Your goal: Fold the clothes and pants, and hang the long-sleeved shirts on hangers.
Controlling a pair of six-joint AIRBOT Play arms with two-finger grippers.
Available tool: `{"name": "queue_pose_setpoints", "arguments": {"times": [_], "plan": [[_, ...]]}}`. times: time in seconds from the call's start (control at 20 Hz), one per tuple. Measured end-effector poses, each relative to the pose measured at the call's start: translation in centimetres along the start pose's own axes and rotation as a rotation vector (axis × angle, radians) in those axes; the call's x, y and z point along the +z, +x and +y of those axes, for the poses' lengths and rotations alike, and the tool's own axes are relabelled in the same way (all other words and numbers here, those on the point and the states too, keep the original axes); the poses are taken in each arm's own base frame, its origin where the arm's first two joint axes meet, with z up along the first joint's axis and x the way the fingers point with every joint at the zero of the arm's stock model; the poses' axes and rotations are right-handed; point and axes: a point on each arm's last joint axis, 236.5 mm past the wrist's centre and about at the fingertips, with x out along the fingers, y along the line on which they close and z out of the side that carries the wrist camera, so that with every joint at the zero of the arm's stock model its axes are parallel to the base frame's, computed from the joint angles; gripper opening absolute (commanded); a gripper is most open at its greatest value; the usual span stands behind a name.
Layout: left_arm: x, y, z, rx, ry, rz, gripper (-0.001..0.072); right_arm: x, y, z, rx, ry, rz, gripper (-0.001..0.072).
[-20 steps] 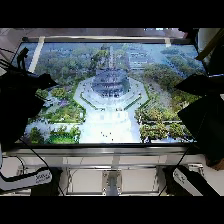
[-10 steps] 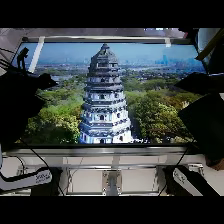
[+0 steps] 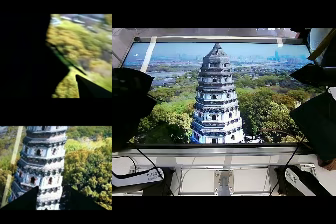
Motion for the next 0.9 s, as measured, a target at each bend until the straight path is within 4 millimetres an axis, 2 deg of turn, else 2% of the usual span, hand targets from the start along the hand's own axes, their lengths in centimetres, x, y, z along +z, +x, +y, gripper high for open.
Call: {"name": "queue_pose_setpoints", "arguments": {"times": [0.1, 0.15, 0.2, 0.3, 0.35, 0.4, 0.45, 0.5, 0.55, 0.65, 0.75, 0.85, 0.9], "plan": [[-0.3, 0.6, 5.9, 0.148, -0.056, 0.005, 0.0665, 0.2, 0.3, -0.5, -0.011, 0.004, -0.002, 0.0407], [-0.7, 1.1, 7.9, 0.195, -0.073, 0.016, 0.0665, 0.3, 0.5, -0.8, -0.015, 0.008, -0.003, 0.0407], [-1.2, 1.6, 9.6, 0.233, -0.084, 0.03, 0.0665, 0.5, 0.7, -1.0, -0.017, 0.012, -0.004, 0.0407], [-2.2, 3.0, 11.7, 0.282, -0.092, 0.061, 0.0664, 0.7, 1.2, -1.5, -0.022, 0.02, -0.003, 0.0407], [-2.5, 3.6, 12.4, 0.299, -0.092, 0.072, 0.066, 0.7, 1.5, -1.7, -0.023, 0.026, 0.001, 0.0407], [-2.7, 4.2, 13.1, 0.316, -0.082, 0.076, 0.0603, 0.7, 1.8, -1.9, -0.023, 0.031, 0.005, 0.0407], [-2.9, 4.7, 13.6, 0.327, -0.079, 0.081, 0.043, 0.7, 2.0, -2.1, -0.023, 0.037, 0.01, 0.0408], [-2.9, 5.2, 14.0, 0.336, -0.072, 0.081, 0.0207, 0.7, 2.2, -2.3, -0.023, 0.043, 0.014, 0.0407], [-3.0, 5.7, 14.2, 0.341, -0.068, 0.083, 0.0018, 0.8, 2.4, -2.5, -0.024, 0.047, 0.015, 0.0407], [-3.2, 6.2, 14.6, 0.349, -0.061, 0.086, 0.0011, 1.0, 2.8, -2.8, -0.025, 0.054, 0.014, 0.0407], [-2.9, 5.9, 14.5, 0.354, -0.051, 0.08, 0.001, 1.0, 3.0, -3.0, -0.026, 0.059, 0.016, 0.0407], [-1.4, 4.1, 13.7, 0.354, -0.033, 0.042, 0.001, 0.8, 2.9, -2.9, -0.024, 0.059, 0.025, 0.0407], [0.1, 2.3, 12.8, 0.351, -0.021, 0.004, 0.001, 0.7, 2.8, -2.8, -0.025, 0.055, 0.034, 0.0407]]}}
